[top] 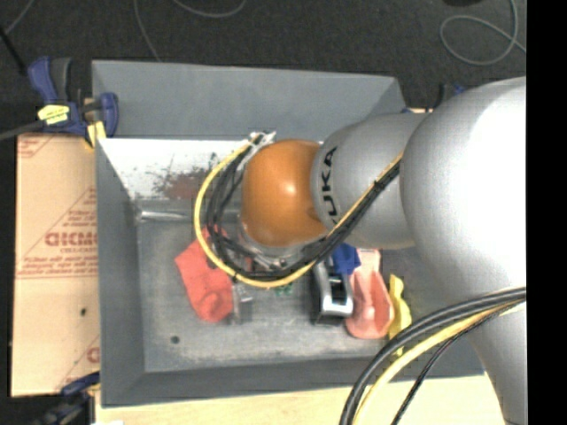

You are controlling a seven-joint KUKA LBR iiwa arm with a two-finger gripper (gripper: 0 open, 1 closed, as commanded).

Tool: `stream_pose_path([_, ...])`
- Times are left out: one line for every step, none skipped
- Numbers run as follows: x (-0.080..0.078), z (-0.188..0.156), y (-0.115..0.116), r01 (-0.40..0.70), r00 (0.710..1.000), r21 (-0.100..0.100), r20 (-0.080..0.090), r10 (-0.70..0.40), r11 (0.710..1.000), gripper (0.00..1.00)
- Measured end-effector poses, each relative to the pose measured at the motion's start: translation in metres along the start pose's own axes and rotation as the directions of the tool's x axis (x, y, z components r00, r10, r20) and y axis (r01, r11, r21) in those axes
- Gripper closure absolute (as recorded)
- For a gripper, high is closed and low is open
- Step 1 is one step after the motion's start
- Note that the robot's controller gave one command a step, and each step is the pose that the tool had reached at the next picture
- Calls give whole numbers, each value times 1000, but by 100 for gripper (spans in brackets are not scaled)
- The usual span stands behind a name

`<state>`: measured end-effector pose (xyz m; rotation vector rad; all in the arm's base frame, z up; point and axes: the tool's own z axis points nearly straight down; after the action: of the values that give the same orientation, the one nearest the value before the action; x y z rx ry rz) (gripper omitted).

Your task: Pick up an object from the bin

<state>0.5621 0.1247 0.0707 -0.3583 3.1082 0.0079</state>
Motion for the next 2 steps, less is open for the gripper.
stream_pose_path([2,0,0,17,1000,1,-3,-17,1000,0])
stream_pose_path([21,-1,25,108,994,-1,4,-108,994,100])
